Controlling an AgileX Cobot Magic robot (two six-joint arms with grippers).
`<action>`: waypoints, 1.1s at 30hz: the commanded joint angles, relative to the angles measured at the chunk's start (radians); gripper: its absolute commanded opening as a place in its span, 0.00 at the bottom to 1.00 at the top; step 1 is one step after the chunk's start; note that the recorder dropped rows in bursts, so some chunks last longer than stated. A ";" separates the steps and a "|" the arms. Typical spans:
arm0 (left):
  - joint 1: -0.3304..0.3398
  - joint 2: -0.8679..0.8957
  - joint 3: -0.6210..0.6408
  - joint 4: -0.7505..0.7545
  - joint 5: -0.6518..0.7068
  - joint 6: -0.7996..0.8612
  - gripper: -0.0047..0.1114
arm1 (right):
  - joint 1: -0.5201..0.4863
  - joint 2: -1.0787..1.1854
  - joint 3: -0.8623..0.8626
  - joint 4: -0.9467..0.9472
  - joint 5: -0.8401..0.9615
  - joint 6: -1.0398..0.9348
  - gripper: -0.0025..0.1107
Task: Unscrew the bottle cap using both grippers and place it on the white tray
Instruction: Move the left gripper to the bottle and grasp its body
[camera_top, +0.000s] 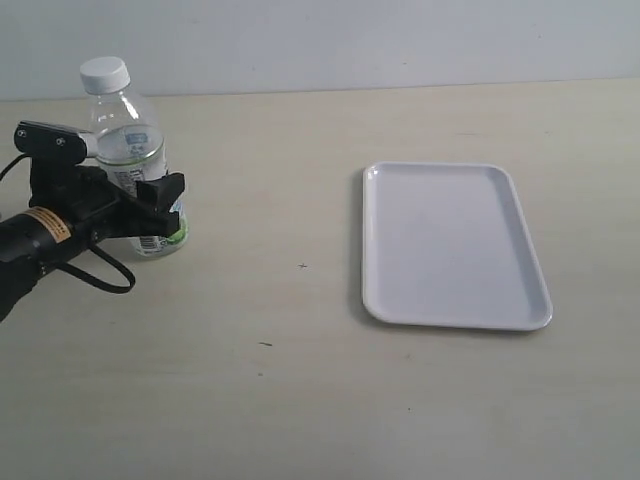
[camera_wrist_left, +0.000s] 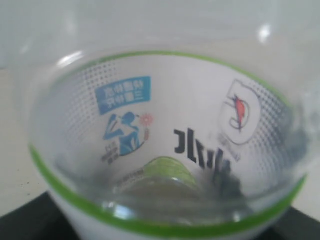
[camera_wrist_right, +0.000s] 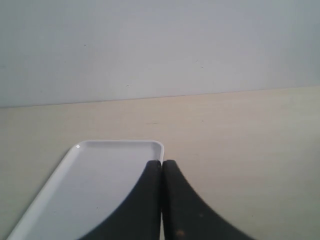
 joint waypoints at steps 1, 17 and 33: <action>0.001 -0.006 -0.002 0.061 -0.008 -0.001 0.04 | -0.005 0.001 0.001 -0.001 -0.001 0.000 0.02; -0.122 -0.049 -0.002 0.146 0.046 0.113 0.04 | -0.005 0.001 -0.001 -0.003 -0.096 0.000 0.02; -0.180 -0.112 -0.002 0.072 0.163 0.169 0.04 | -0.005 0.001 -0.001 0.150 -0.128 0.090 0.02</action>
